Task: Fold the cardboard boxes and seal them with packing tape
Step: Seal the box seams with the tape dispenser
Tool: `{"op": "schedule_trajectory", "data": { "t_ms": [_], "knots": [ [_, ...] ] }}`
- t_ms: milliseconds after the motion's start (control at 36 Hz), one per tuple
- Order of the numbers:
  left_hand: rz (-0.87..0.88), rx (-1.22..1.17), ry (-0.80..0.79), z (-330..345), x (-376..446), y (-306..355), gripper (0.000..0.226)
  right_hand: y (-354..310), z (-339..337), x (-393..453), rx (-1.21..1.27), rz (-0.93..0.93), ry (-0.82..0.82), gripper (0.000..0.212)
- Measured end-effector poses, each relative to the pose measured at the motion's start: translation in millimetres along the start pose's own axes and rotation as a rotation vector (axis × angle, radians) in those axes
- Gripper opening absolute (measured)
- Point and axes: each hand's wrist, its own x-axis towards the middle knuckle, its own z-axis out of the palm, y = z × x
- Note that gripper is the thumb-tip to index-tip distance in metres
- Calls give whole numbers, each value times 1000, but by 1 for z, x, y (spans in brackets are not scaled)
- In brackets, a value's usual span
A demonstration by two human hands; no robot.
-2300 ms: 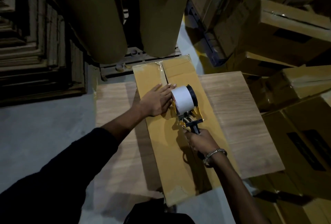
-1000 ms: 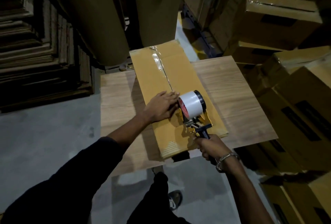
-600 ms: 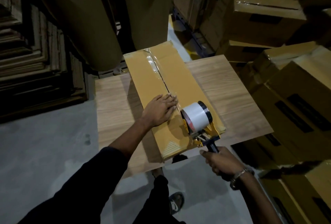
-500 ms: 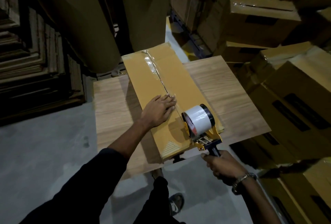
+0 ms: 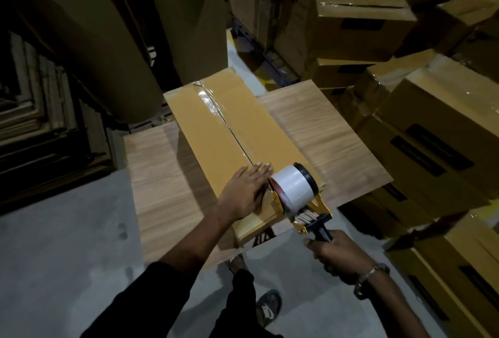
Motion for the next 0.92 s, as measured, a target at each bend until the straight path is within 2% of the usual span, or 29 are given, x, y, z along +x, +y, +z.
{"op": "schedule_trajectory", "data": {
  "t_ms": [194,361,611,750,917],
  "knots": [
    [-37,12,4,-6,-2,10,54,28,-5,-21,64,62,-19,26],
    [76,-94,-108,-3,-13,45,68,35,3,-18,105,22,13,26],
    [32,4,-118,3,-11,43,58,46,-5,-43,127,50,11,32],
    [39,-23,-111,3,-12,43,57,48,3,-37,131,60,9,29],
    [26,-25,-115,2,-13,45,61,55,15,-27,275,145,-27,34]
  ]
}}
